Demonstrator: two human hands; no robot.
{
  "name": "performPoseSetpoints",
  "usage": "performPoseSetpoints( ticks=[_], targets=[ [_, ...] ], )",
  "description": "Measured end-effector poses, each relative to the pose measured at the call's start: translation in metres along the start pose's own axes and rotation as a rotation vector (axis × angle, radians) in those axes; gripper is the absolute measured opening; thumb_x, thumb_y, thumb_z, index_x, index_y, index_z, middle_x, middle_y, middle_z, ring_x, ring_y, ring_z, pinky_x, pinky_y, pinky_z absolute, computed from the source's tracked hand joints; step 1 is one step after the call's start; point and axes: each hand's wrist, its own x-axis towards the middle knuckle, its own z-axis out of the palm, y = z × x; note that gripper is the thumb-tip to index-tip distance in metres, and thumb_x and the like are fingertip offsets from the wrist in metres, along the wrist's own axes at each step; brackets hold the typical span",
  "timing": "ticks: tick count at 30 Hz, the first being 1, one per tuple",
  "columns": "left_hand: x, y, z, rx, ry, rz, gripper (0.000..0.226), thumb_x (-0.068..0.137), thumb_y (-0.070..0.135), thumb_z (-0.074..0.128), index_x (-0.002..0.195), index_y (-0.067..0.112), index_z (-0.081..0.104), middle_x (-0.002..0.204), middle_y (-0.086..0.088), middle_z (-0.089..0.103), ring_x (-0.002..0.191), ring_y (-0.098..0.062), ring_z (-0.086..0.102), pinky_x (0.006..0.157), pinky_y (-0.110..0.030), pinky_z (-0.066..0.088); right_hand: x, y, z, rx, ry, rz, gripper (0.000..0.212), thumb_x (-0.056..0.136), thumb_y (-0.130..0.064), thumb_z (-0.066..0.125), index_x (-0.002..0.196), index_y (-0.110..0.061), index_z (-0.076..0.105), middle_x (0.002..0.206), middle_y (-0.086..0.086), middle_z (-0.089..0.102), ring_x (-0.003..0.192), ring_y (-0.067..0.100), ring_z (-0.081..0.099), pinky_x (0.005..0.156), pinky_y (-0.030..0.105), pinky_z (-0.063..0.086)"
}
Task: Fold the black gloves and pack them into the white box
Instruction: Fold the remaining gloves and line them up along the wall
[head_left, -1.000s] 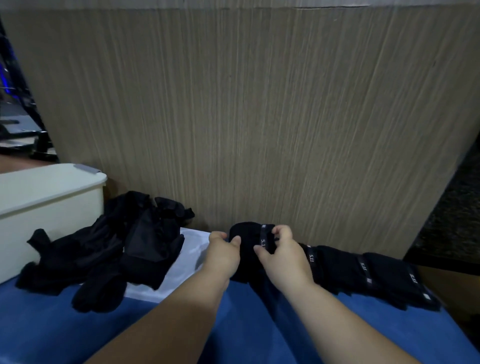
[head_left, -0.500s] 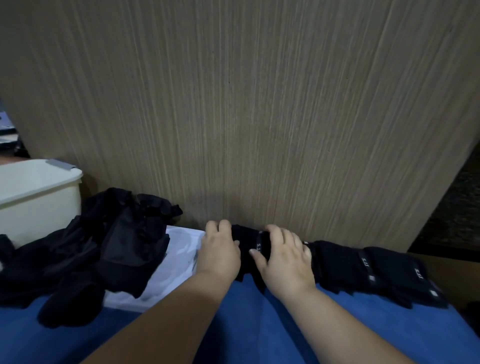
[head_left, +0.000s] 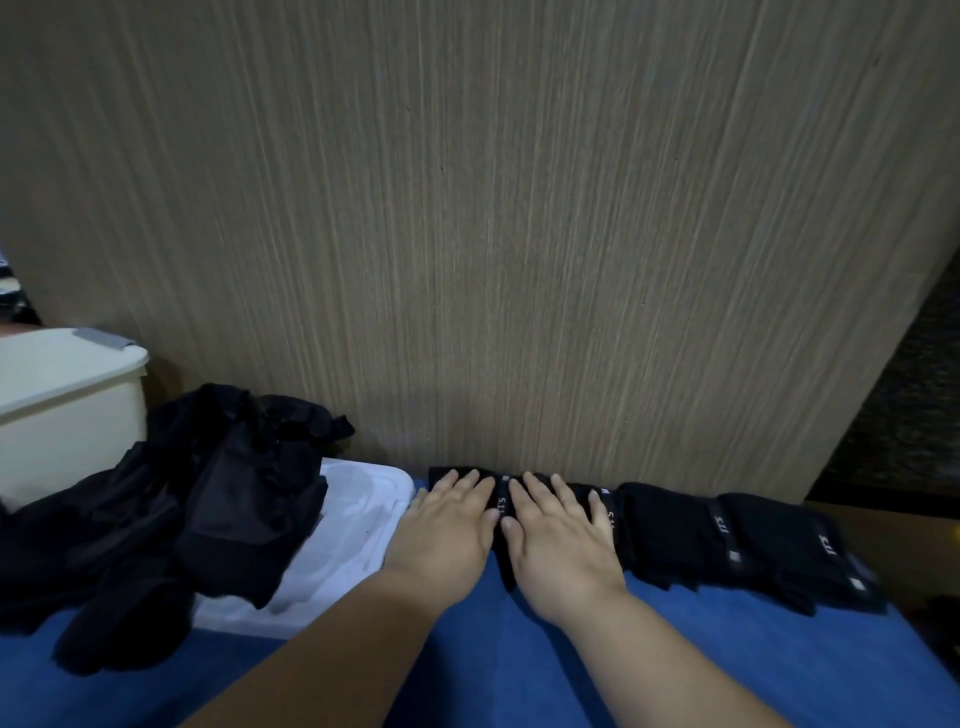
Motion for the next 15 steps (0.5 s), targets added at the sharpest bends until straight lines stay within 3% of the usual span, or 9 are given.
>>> performPoseSetpoints(
  ticks=[9, 15],
  targets=[
    [0.004, 0.001, 0.001, 0.068, -0.032, -0.010, 0.049, 0.104, 0.037, 0.019, 0.152, 0.028, 0.017, 0.160, 0.011, 0.013, 0.147, -0.010, 0.002, 0.120, -0.038, 0.004, 0.004, -0.001, 0.005, -0.015, 0.008, 0.015, 0.052, 0.102, -0.042, 0.014, 0.153, -0.029, 0.011, 0.161, -0.008, 0.006, 0.148, 0.015, -0.002, 0.118, 0.047, -0.008],
    [-0.010, 0.007, -0.016, -0.010, -0.040, -0.027, 0.049, 0.104, 0.029, 0.025, 0.152, 0.024, 0.018, 0.160, 0.008, 0.012, 0.148, -0.012, 0.004, 0.120, -0.034, 0.004, 0.000, -0.002, 0.004, -0.035, 0.087, 0.008, 0.052, 0.102, -0.042, 0.016, 0.152, -0.027, 0.017, 0.160, -0.007, 0.014, 0.148, 0.016, 0.002, 0.117, 0.048, -0.007]
  ],
)
